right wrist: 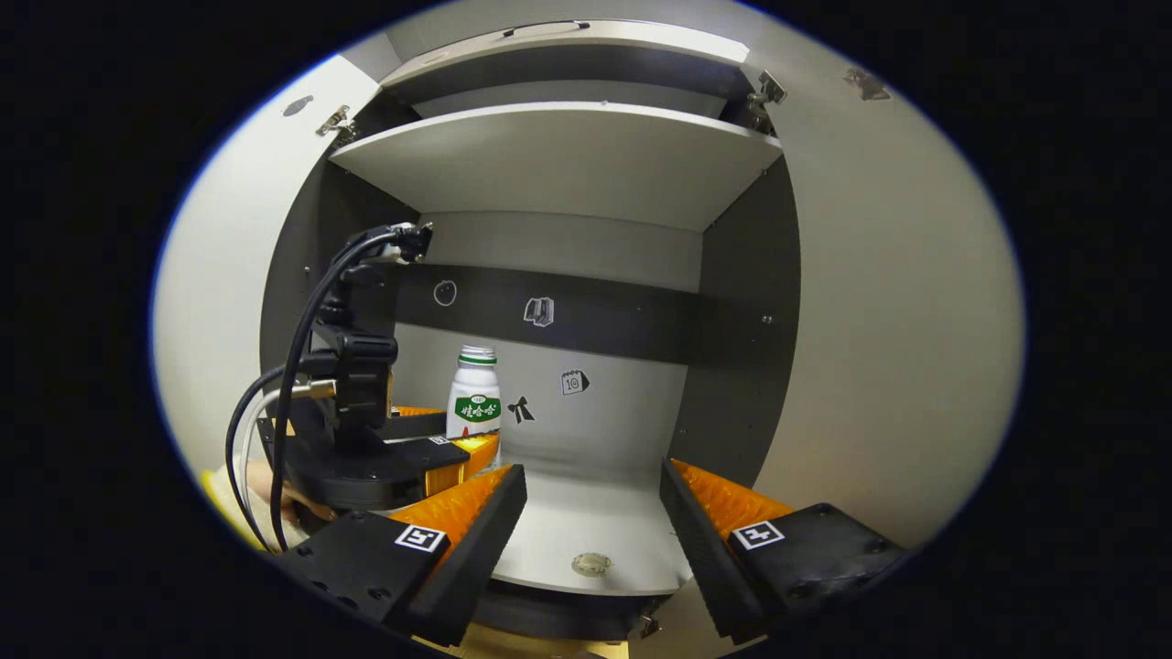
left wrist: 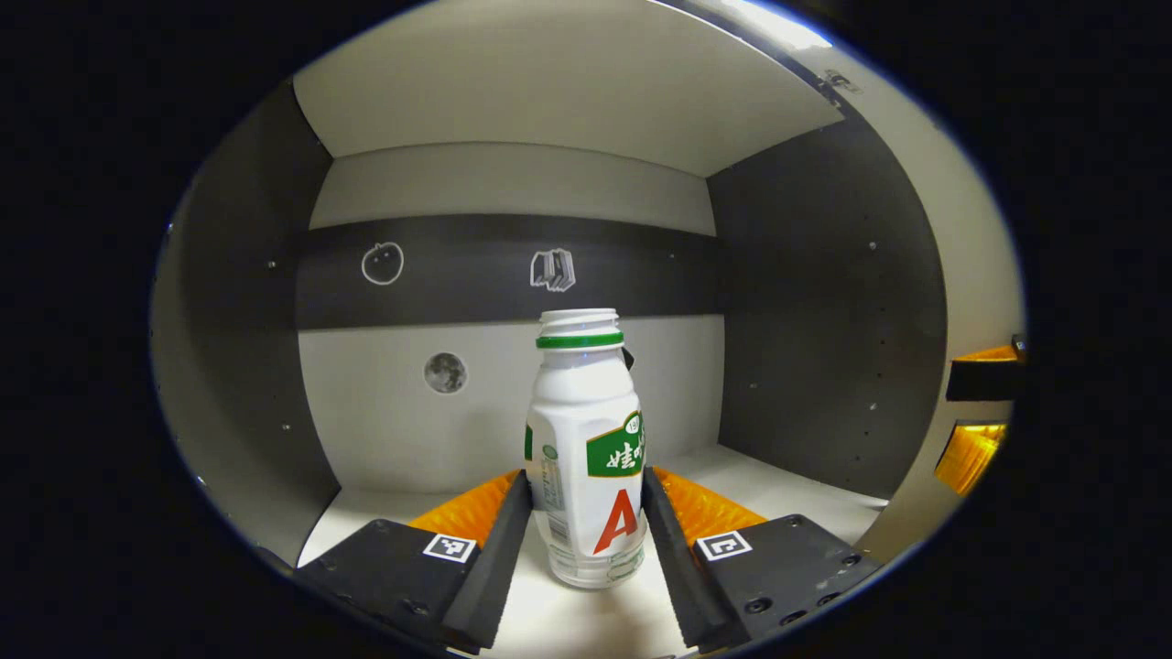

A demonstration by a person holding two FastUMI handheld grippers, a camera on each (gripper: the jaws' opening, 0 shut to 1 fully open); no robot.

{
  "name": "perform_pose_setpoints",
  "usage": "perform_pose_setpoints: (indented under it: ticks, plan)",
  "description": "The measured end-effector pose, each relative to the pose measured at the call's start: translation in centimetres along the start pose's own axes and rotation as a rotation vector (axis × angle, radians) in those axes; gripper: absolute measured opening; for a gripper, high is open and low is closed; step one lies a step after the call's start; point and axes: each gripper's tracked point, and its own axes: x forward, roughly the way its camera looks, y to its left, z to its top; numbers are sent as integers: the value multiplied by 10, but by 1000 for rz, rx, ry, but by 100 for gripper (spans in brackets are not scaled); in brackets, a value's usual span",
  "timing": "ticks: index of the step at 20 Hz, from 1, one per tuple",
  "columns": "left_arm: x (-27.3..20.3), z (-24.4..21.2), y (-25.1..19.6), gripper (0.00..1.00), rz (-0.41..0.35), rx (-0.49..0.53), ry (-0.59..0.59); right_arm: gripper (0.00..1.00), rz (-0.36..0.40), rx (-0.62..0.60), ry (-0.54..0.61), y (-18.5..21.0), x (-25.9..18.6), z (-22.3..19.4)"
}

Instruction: Grasp the bottle in the cabinet with the left hand and place it on the coaster, then close the right door with the right hand and the left door with the left hand.

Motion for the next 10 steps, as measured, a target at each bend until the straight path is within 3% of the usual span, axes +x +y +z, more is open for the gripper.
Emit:
perform_pose_setpoints:
  ticks: [7,10]
  plan:
    - [-98,44,-15,73,2,-71,-59,98,16,-4,-51,14,-70,37]
    - [-135,49,-17,72,12,-39,-57,98,6,-16,-76,17,-101,54]
